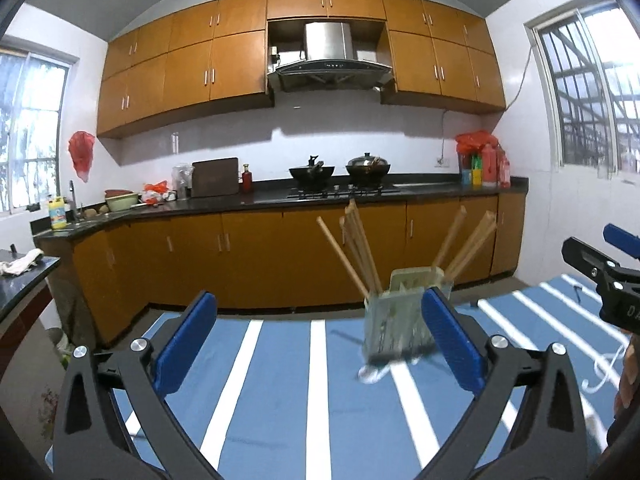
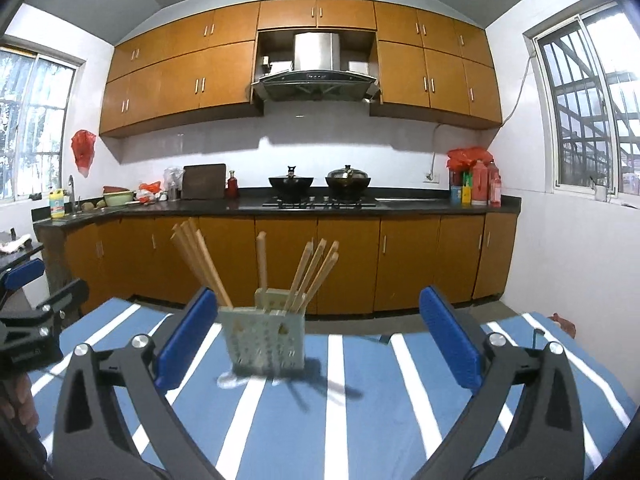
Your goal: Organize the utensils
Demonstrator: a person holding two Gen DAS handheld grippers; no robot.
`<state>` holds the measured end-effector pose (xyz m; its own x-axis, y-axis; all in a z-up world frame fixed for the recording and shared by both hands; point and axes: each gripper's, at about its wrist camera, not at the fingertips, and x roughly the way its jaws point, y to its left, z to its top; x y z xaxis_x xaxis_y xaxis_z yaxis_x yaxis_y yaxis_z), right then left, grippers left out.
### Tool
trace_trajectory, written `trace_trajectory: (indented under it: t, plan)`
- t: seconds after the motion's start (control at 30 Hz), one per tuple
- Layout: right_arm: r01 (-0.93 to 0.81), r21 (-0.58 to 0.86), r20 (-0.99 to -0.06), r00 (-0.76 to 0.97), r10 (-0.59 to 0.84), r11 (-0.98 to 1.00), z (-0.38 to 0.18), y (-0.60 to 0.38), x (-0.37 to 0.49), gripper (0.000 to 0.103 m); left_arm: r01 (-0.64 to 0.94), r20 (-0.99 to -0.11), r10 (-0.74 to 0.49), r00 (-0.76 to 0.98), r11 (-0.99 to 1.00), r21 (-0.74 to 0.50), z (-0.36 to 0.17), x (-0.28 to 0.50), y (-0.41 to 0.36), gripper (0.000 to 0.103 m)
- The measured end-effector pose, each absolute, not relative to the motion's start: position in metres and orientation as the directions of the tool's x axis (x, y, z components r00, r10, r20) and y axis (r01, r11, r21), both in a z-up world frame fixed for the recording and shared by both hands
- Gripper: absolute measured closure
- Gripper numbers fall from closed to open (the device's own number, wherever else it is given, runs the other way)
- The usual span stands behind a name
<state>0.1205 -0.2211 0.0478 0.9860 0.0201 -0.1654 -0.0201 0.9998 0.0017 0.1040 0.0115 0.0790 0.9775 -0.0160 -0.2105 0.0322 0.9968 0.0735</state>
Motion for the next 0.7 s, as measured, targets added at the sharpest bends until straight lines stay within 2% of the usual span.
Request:
trace_trajectory:
  t: [0.27,0.5,0.7]
  plan:
    - [-0.034,-0.028,-0.225,0.974,0.027,0.999,0.002,-0.21,0.092,0.004,0.026,-0.284,-0.009,0.959,0.998,0.057,0.041,0.085,0.017,0.002]
    - [-0.006,0.037,-0.291,0.957,0.016,0.999,-0.028,-0.219,0.084,0.004,0.02,-0.329,-0.001,0.944,0.998,0.055,0.016,0.073,0.018,0.002]
    - [0.017,0.035,-0.327,0.945,-0.004,0.999,-0.047,-0.223,0.083,0.004,0.027,-0.356,0.0,0.934,0.997,0.069,0.001,0.069,0.016,0.002]
